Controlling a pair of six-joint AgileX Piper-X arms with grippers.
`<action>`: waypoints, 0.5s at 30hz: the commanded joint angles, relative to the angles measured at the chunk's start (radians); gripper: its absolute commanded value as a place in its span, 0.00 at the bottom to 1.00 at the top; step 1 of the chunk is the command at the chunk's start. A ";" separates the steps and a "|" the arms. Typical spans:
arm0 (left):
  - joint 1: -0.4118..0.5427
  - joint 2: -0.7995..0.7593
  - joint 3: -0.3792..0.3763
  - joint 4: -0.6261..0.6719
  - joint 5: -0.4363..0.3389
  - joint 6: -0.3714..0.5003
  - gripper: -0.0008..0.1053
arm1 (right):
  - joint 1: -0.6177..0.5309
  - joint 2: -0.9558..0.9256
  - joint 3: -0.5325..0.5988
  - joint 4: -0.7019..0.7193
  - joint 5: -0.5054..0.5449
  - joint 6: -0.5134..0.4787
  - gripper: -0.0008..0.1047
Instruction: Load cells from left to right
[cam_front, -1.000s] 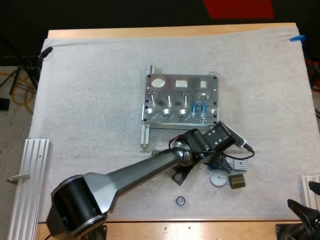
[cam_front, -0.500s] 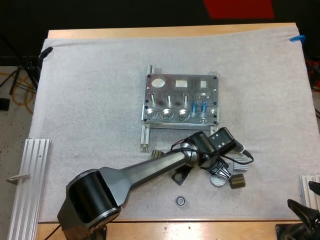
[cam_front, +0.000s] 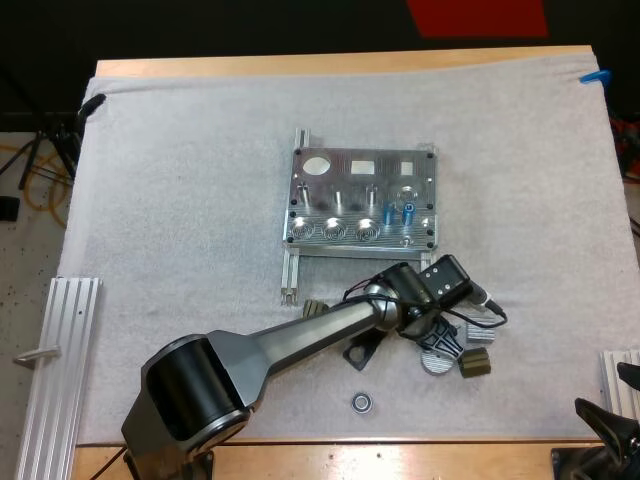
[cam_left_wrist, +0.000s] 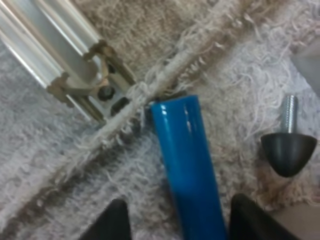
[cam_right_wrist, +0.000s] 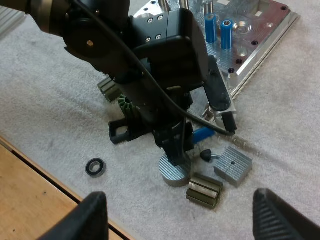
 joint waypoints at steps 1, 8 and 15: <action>-0.001 0.003 -0.004 0.005 0.007 0.004 0.32 | -0.001 -0.001 0.000 0.010 -0.005 0.013 0.58; -0.001 0.021 -0.004 0.008 0.073 0.004 0.22 | -0.001 -0.001 0.000 0.010 -0.005 0.028 0.58; -0.001 0.021 -0.063 0.114 -0.024 0.117 0.07 | -0.001 -0.001 0.000 0.010 -0.005 0.036 0.58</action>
